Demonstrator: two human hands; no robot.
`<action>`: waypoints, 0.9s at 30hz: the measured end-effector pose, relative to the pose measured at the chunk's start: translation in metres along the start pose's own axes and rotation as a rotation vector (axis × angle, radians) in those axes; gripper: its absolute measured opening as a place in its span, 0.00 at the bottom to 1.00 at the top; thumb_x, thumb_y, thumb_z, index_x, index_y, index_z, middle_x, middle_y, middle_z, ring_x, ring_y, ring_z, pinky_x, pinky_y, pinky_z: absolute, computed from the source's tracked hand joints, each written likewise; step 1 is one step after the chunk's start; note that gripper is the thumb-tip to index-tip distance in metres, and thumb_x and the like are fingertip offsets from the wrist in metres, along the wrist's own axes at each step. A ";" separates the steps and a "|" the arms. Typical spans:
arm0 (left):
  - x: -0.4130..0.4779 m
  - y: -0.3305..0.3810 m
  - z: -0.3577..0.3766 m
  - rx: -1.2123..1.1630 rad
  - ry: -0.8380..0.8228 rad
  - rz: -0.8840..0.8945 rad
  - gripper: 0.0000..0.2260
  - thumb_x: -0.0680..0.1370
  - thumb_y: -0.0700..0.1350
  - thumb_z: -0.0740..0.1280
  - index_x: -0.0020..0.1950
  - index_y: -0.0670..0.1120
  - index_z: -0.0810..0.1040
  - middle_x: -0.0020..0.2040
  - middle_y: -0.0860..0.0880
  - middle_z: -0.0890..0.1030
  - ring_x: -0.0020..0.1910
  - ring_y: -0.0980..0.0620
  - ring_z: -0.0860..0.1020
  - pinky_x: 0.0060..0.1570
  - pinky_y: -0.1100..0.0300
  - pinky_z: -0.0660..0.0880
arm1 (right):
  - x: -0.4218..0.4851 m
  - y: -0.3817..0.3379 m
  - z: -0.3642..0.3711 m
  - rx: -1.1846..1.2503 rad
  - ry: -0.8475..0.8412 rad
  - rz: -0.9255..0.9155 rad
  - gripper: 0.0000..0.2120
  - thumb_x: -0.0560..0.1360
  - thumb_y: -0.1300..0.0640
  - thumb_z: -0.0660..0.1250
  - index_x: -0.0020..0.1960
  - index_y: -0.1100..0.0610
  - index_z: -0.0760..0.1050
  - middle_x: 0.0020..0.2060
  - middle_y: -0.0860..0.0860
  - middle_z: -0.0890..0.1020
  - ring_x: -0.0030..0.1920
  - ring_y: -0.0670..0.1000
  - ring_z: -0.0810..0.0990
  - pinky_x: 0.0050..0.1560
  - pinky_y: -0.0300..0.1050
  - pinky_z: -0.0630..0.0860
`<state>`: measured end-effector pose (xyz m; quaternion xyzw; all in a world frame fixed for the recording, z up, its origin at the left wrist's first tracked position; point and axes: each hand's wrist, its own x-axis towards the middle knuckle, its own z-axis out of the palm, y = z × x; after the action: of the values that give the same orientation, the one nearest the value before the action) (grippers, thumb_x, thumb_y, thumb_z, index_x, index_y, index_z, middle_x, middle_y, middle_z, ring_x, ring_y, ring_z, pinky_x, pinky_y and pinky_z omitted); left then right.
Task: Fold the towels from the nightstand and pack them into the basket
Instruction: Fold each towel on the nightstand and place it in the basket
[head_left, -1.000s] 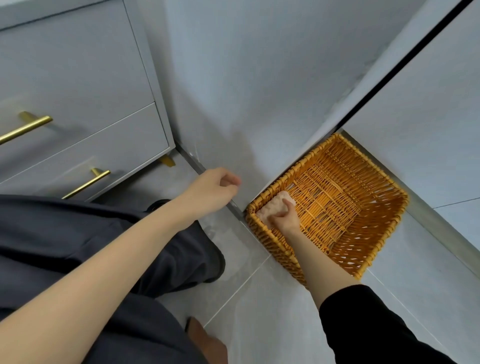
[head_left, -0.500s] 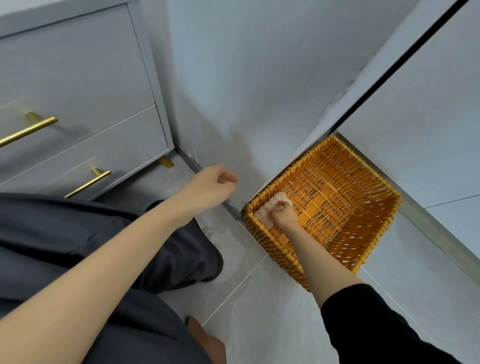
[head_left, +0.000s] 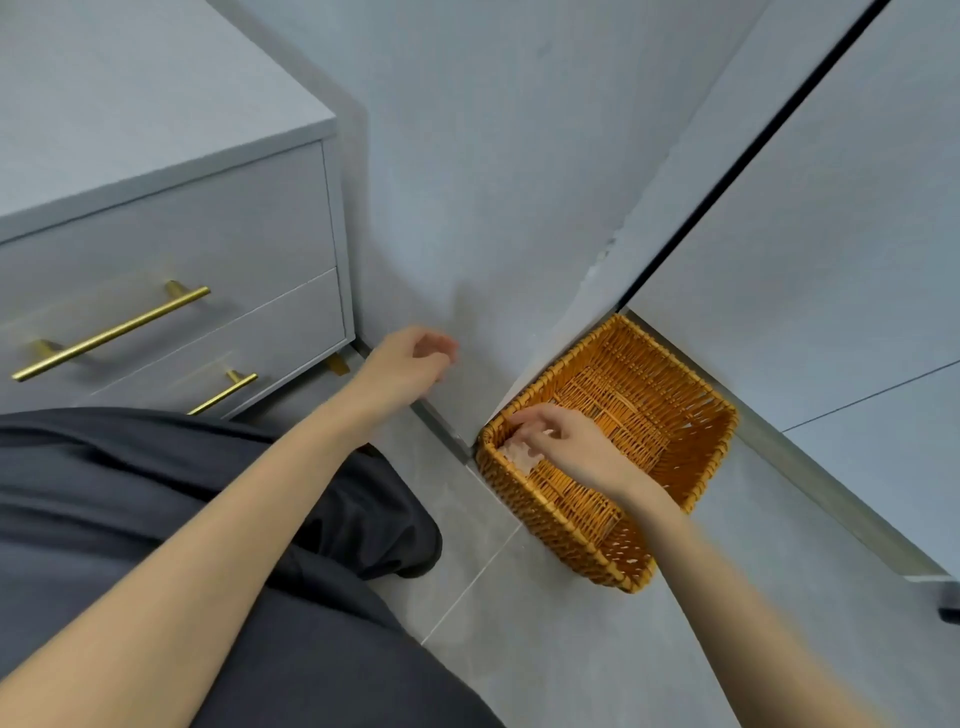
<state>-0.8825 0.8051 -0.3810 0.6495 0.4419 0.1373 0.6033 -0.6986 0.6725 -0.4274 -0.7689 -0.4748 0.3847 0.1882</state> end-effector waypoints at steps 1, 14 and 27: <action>-0.003 0.005 -0.005 -0.011 0.013 0.013 0.10 0.80 0.39 0.60 0.58 0.49 0.74 0.57 0.50 0.78 0.53 0.54 0.77 0.53 0.59 0.74 | -0.005 -0.012 -0.002 -0.008 -0.001 -0.038 0.11 0.80 0.55 0.60 0.60 0.48 0.75 0.48 0.44 0.82 0.47 0.41 0.80 0.52 0.40 0.75; -0.079 0.074 -0.130 -0.086 0.316 0.256 0.11 0.80 0.38 0.59 0.59 0.48 0.75 0.54 0.52 0.80 0.53 0.52 0.78 0.55 0.56 0.75 | 0.001 -0.197 -0.012 0.035 0.247 -0.416 0.09 0.79 0.53 0.61 0.57 0.46 0.75 0.47 0.43 0.80 0.45 0.46 0.80 0.47 0.39 0.75; -0.150 0.078 -0.278 -0.071 0.726 0.321 0.11 0.78 0.36 0.60 0.59 0.46 0.75 0.55 0.50 0.80 0.50 0.54 0.77 0.47 0.62 0.73 | 0.048 -0.374 0.015 0.059 0.241 -0.674 0.10 0.78 0.57 0.62 0.57 0.49 0.77 0.50 0.44 0.81 0.41 0.45 0.79 0.37 0.29 0.70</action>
<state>-1.1339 0.8873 -0.1922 0.5984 0.5143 0.4657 0.4006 -0.9170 0.8920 -0.2122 -0.6032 -0.6648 0.2214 0.3812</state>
